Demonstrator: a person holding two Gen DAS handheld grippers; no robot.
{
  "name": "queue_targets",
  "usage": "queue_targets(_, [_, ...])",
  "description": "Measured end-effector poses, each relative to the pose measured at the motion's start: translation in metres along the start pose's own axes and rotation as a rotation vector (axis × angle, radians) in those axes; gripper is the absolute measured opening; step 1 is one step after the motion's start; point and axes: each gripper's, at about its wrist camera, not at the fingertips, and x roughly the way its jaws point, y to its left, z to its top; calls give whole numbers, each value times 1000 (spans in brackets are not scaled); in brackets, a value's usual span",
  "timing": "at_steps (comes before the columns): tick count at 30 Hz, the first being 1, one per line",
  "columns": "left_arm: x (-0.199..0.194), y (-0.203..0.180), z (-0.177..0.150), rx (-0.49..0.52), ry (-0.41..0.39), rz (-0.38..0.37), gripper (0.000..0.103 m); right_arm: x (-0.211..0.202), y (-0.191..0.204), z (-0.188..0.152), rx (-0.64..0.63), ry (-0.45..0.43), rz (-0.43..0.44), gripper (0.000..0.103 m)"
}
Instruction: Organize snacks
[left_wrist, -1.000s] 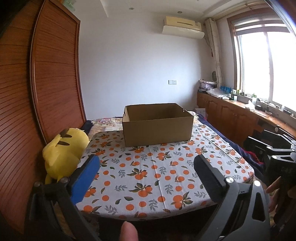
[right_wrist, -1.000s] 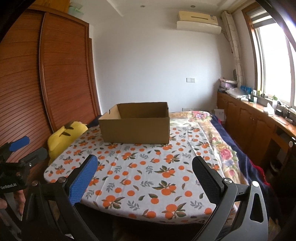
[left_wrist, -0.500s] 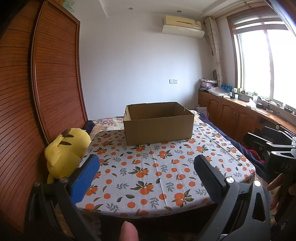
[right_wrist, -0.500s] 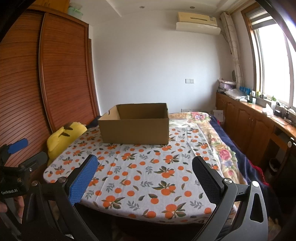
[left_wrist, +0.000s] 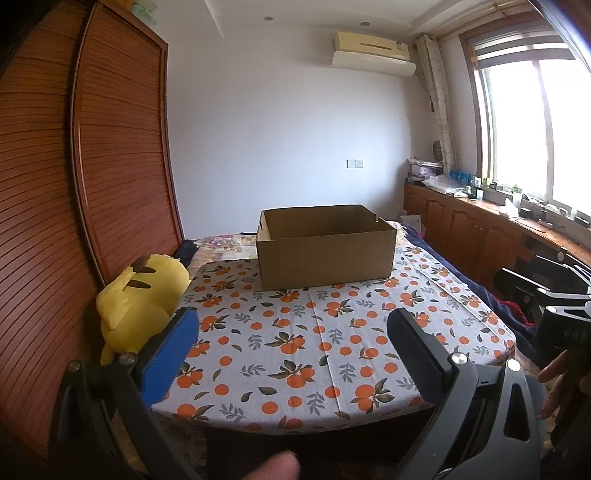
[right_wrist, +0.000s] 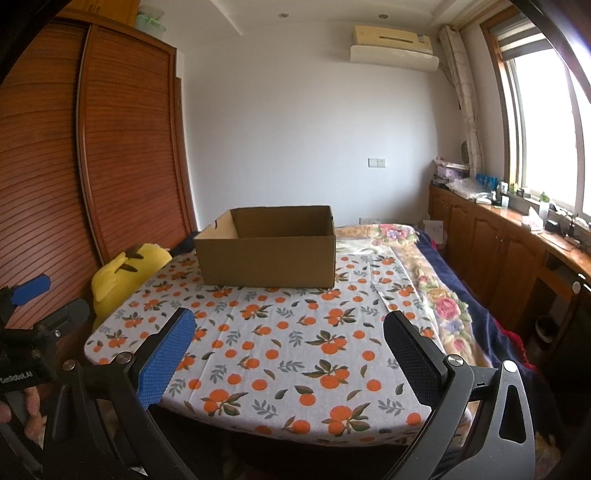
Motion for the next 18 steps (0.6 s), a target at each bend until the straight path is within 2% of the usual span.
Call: queue_targets(18, [-3,0,1,-1,-7,8,103,0,0,0,0,1,-2,103])
